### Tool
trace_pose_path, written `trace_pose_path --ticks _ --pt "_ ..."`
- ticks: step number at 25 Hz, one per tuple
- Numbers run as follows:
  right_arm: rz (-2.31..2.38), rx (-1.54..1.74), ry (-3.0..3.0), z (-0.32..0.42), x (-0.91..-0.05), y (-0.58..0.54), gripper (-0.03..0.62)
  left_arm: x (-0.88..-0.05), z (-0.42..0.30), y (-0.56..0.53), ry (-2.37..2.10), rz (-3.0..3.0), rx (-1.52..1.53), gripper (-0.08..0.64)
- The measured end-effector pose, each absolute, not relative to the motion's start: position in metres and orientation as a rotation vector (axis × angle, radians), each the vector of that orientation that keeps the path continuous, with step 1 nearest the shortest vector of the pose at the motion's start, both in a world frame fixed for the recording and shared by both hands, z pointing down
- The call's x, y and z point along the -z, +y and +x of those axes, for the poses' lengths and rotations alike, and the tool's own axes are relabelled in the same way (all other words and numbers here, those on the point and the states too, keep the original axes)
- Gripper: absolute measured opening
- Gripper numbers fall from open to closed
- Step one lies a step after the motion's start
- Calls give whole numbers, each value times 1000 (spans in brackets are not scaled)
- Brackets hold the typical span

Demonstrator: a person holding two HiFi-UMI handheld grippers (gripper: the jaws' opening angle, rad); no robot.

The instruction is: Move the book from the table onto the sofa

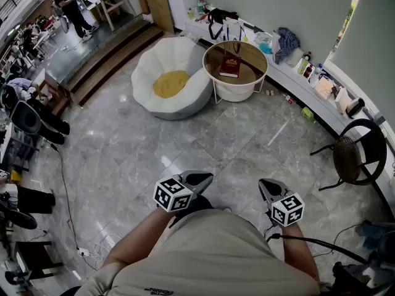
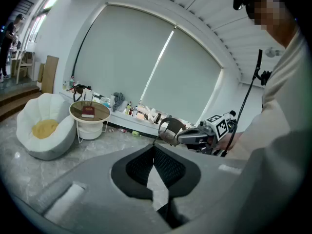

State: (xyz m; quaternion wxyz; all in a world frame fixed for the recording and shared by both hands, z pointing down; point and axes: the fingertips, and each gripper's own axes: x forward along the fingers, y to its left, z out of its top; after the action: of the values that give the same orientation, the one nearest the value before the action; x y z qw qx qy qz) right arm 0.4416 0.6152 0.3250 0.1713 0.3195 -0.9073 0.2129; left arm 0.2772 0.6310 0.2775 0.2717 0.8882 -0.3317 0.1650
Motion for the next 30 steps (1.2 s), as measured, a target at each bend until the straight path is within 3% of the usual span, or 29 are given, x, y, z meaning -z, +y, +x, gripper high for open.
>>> trace_pose_path --ticks 8,17,19,21,30 --pt "927 -600 -2556 433 -335 577 12 -281 264 588 -909 2395 -425 9" --pt "1071 -687 -2506 373 -348 464 17 -290 197 465 -838 2448 -395 9" --pt "1109 -696 -2499 346 -344 429 44 -290 170 431 -812 2456 -389 12" --pt "1150 -699 -2484 319 -342 394 113 -293 141 398 -781 2451 -387 25" --pt "1201 -717 -2402 228 -346 263 118 -311 52 266 -711 2428 -398 95"
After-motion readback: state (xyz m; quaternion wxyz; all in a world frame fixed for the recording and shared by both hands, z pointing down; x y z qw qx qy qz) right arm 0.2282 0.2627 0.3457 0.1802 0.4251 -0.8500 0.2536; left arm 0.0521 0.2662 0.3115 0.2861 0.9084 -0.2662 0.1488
